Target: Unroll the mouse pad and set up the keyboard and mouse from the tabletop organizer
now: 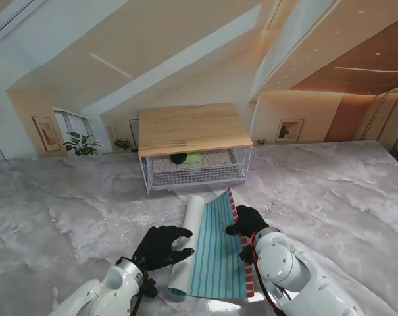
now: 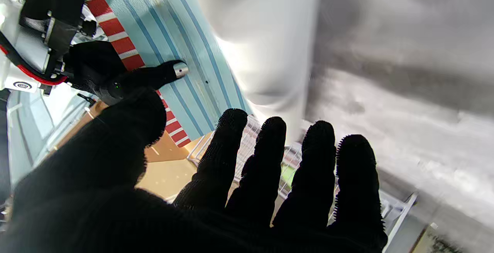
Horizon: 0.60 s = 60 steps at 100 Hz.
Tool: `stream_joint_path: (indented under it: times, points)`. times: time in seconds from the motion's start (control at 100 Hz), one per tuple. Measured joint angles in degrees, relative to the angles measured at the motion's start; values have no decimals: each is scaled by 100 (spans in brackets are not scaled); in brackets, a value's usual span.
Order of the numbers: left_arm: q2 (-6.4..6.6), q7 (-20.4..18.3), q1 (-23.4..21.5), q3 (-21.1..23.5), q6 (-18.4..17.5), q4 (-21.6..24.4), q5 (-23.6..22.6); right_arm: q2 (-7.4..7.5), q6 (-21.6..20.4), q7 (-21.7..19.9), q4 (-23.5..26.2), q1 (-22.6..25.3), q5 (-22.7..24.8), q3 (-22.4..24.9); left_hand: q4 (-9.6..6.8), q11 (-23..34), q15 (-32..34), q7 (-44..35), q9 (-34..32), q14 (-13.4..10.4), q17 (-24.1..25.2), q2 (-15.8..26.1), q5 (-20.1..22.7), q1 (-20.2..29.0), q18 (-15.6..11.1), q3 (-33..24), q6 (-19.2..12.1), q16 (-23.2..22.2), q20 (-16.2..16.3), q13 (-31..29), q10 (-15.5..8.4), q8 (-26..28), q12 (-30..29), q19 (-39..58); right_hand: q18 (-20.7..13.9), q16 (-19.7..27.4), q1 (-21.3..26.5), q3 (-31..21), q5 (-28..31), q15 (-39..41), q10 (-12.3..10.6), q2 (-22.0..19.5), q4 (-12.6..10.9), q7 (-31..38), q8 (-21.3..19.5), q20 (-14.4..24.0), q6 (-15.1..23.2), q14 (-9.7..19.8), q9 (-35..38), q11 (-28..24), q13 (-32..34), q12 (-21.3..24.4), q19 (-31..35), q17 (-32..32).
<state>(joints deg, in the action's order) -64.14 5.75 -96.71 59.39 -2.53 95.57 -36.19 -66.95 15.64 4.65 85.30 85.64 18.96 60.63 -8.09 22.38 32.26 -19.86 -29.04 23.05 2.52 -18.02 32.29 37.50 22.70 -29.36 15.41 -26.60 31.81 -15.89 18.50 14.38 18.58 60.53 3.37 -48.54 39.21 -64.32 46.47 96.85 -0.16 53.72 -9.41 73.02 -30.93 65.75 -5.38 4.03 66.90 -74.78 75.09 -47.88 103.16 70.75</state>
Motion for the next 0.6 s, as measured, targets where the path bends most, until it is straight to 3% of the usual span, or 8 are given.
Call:
stream_joint_path:
  times: [0.12, 0.23, 0.35, 0.47, 0.54, 0.6]
  points:
    - [38, 72, 177, 35, -314, -131, -134, 0, 0, 2, -23, -2, 36, -15, 0, 2, -58, 0, 0, -2, 1, 0, 0, -4, -1, 0, -122, 24, -6, 0, -64, 0, 0, -2, 0, 0, 0, -1, 0, 0, 0, -1, 0, 0, 0, 0, 0, 0, 0, 0, 0, 0, 0, 0]
    - [72, -1, 344, 35, -483, -205, -143, 0, -1, 16, -50, -14, 36, -36, 0, -25, -145, 0, -7, -87, 57, 55, 2, -86, -48, 39, -293, 93, -134, 0, -284, 0, -30, -152, 0, 0, 0, -1, 0, 0, 0, -4, 0, 0, 0, 0, 0, 0, 0, 0, 0, 0, 1, 0]
    - [135, -252, 558, -32, -682, -301, -305, -1, -2, 36, -82, -31, 32, -63, 0, -152, -358, -63, -388, -380, 170, 111, 339, -85, -153, 96, -422, 230, -310, 2, -363, 0, -98, -397, 0, 0, 0, -1, 0, 0, 0, -4, 0, 0, 0, 0, 0, 0, 0, 0, 0, 0, 1, 0]
    - [205, -404, 723, -122, -843, -407, -606, -7, -4, 53, -110, -39, 34, -72, 0, -289, -682, -61, -671, -784, 185, 111, 709, -85, -509, 163, -448, 450, -926, 141, -422, 0, -155, -1597, 0, 0, 0, -1, 0, 1, 0, -4, 0, 0, 0, 0, 0, 0, 0, 0, 0, 0, 2, 0]
    - [243, -424, 799, -156, -1149, -505, -793, -10, -5, 58, -120, -40, 34, -74, 4, -346, -802, -1, -731, -1068, 136, 175, 805, -85, -760, 187, -458, 565, -1387, 375, -500, -15, -158, -2534, 0, 0, 0, -1, 0, 1, 0, -4, 0, 0, 0, 0, 0, 0, 0, 0, 0, 0, 2, 0]
    - [274, -428, 863, -176, -1478, -594, -1051, -11, -6, 59, -126, -41, 34, -77, 4, -372, -871, 2, -731, -1174, 107, 175, 866, -85, -929, 187, -492, 623, -1610, 426, -565, -18, -159, -3038, 0, 0, 0, -1, 0, 1, 0, -4, 0, 0, 0, 0, 0, 0, 0, 0, 0, 0, 2, 0]
